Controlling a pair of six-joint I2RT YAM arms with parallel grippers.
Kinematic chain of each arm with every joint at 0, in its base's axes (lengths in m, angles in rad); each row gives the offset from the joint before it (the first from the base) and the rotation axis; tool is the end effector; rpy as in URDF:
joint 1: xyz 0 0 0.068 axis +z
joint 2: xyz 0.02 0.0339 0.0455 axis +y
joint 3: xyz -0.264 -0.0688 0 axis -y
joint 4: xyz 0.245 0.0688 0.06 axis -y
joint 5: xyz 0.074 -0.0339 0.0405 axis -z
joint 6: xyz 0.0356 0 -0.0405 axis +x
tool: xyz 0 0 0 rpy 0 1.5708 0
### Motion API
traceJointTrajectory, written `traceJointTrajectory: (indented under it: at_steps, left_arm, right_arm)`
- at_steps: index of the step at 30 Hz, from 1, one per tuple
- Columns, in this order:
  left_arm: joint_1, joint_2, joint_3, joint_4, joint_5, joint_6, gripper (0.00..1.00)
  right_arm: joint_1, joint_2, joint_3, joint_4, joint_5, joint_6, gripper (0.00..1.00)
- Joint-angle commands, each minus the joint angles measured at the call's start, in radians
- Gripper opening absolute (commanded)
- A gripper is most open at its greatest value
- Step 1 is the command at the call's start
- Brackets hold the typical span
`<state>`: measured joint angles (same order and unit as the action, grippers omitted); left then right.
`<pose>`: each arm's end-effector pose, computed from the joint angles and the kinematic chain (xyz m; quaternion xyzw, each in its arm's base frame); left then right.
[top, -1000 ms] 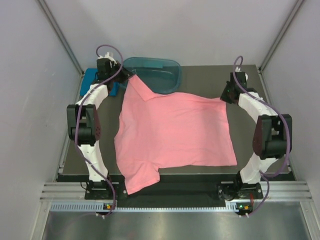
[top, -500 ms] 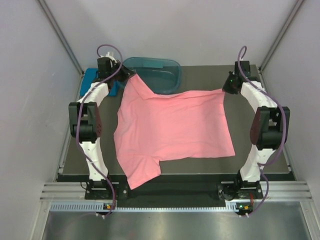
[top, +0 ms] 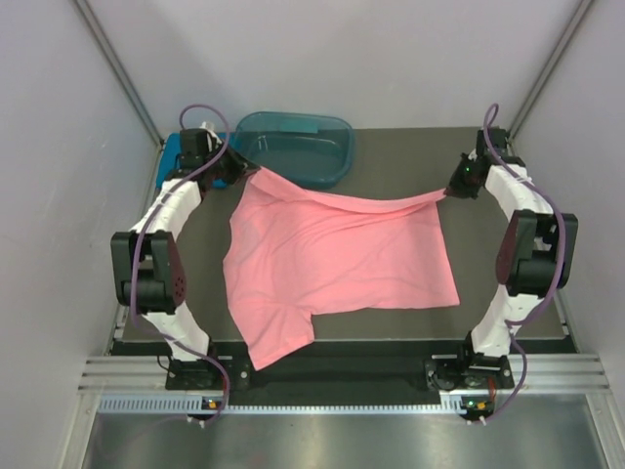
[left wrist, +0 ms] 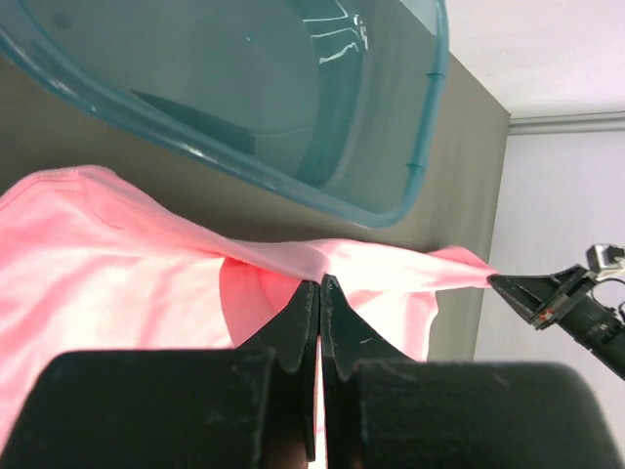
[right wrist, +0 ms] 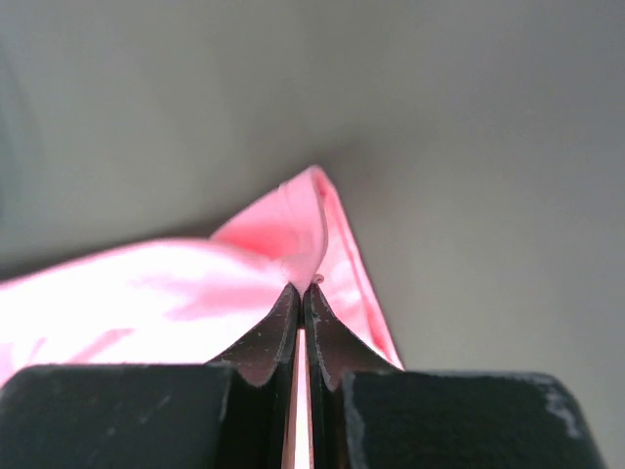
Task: Fold and stack the t-shirts
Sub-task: Fold the tshirt
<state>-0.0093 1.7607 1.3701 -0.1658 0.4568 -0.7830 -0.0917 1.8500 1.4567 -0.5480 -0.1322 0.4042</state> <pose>0.4090 -0.0195 0.2790 -0.2194 0.8300 -0.3651 0.3601 0.4051 -0.0325 0.2405 0.2130 0.9248 0.1101 0.2954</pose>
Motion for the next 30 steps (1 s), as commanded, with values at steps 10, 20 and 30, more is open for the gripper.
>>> traceJointTrajectory:
  at_steps: [10, 20, 30]
  left_arm:
    - [0.048, -0.262, -0.140, -0.175, -0.041, 0.014, 0.00]
    - [0.074, -0.380, -0.244, -0.222, -0.092, 0.014, 0.00]
    - [0.095, -0.443, -0.330, -0.261, -0.098, 0.001, 0.00]
  right_arm:
    - [0.001, -0.066, 0.021, -0.113, -0.112, -0.065, 0.00]
    - [0.001, -0.052, 0.031, -0.139, -0.141, -0.085, 0.00]
    - [0.000, -0.028, 0.019, -0.190, -0.099, -0.094, 0.00]
